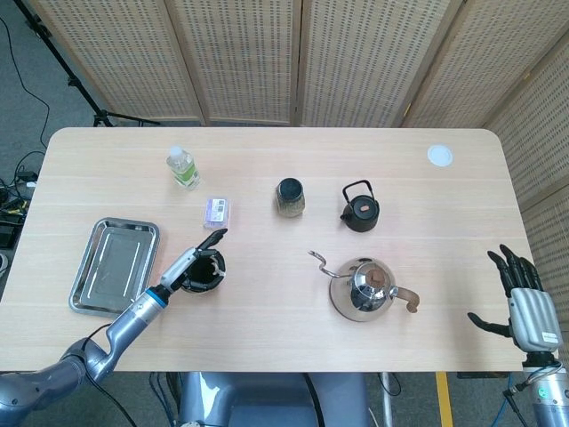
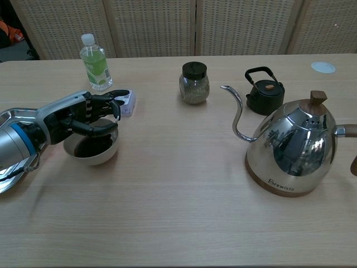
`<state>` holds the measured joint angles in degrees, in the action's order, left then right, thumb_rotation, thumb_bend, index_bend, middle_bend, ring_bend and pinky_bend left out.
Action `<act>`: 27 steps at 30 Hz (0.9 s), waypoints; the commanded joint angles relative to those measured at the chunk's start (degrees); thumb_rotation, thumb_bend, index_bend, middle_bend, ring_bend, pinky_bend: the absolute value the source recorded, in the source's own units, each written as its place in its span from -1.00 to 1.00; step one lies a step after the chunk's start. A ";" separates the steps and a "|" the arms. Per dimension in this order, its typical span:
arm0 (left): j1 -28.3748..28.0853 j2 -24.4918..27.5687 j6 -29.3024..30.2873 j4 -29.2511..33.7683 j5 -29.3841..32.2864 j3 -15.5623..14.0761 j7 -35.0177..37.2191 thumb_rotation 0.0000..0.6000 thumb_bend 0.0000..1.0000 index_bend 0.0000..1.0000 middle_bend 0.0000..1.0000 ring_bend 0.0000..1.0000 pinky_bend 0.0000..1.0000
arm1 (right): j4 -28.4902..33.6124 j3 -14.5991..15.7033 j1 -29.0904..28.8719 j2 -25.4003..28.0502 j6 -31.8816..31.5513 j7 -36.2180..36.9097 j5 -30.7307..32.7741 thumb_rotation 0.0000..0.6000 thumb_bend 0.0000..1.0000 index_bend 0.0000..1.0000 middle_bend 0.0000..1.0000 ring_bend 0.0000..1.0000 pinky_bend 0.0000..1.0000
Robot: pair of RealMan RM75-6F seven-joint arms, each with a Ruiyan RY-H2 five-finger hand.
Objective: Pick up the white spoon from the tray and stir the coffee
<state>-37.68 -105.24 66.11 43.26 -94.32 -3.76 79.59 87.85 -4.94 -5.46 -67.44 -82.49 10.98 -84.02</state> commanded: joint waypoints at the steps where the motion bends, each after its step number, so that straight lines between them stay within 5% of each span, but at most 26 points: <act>1: 0.20 -0.46 0.35 -0.75 0.30 0.19 -0.41 1.00 -0.01 0.36 -1.00 -1.00 -1.00 | -0.04 -0.03 -0.05 0.06 0.11 0.30 0.03 1.00 -1.00 -0.87 -1.00 -1.00 -1.00; 14: 2.01 -1.92 1.00 -4.43 1.16 -0.17 -3.10 1.00 0.01 0.36 -1.00 -1.00 -1.00 | 0.50 0.05 0.06 0.73 -0.13 1.53 -0.33 1.00 -1.00 -0.87 -1.00 -1.00 -1.00; 27: 2.77 0.33 2.70 -0.05 -0.74 -2.30 -0.03 1.00 0.01 0.37 -1.00 -1.00 -1.00 | 0.94 0.20 0.28 1.23 -0.70 2.18 -0.89 1.00 -1.00 -0.87 -1.00 -1.00 -1.00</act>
<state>-34.90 -104.98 68.76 43.17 -95.00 -6.02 79.52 88.79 -4.74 -5.18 -66.20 -83.19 13.16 -84.92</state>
